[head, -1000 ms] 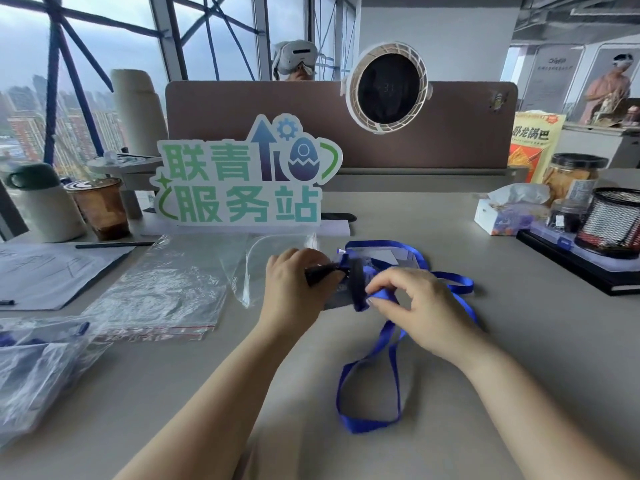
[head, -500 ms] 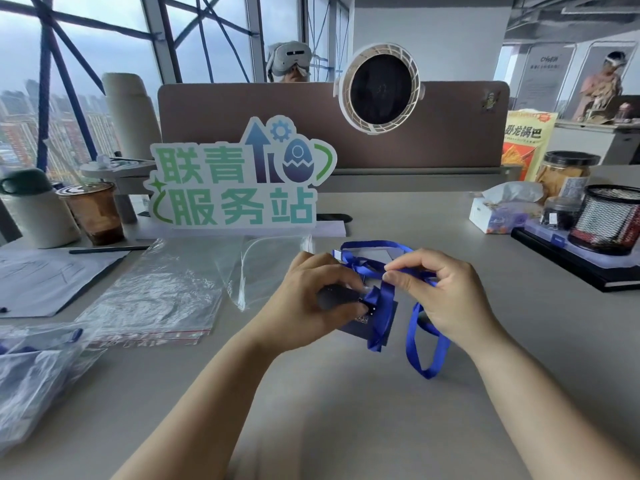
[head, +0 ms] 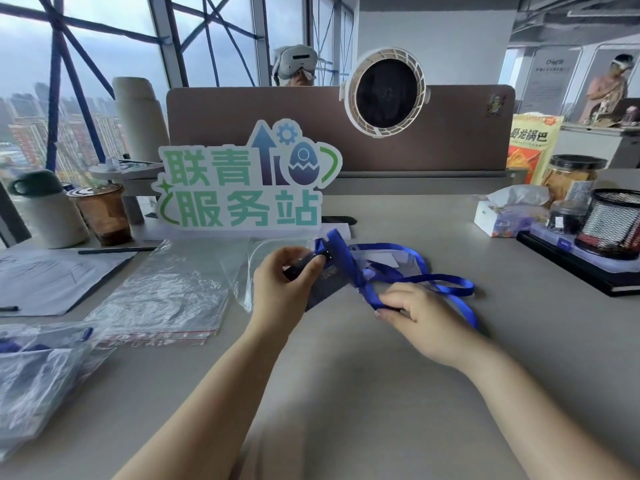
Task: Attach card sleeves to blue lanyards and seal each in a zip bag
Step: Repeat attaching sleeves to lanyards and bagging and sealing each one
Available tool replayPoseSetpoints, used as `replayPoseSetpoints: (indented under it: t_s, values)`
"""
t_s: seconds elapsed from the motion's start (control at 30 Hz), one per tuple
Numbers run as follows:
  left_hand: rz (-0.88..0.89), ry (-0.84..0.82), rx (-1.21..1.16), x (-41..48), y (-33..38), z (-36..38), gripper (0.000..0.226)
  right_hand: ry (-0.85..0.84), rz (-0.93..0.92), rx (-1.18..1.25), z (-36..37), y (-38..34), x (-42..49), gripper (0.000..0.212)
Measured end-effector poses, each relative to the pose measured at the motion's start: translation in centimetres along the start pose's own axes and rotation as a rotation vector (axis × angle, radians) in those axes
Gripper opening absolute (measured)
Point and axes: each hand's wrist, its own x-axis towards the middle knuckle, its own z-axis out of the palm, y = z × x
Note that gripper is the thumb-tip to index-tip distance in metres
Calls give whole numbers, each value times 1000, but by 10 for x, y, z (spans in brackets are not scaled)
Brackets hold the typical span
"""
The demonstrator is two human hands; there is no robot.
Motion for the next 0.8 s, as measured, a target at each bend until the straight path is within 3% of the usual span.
replayPoseSetpoints:
  t_s: [0.17, 0.33, 0.47, 0.57, 0.67, 0.8]
  values:
    - [307, 23, 516, 1, -6, -1, 13, 150, -198, -134, -2, -9, 1, 15]
    - [550, -197, 560, -7, -3, 6, 20, 333, -237, -63, -9, -8, 6, 20]
    - [647, -332, 581, -12, 1, 7, 21, 437, -221, -49, -10, -2, 6, 26]
    - [691, -360, 588, -12, 2, 7, 21, 405, -189, 49, -9, -1, 4, 25]
    - [688, -364, 590, -11, 1, 6, 24, 307, -46, 262, -8, -7, 0, 20]
    - [638, -417, 569, -13, 1, 4, 32, 219, 28, 436, -8, -9, 2, 27]
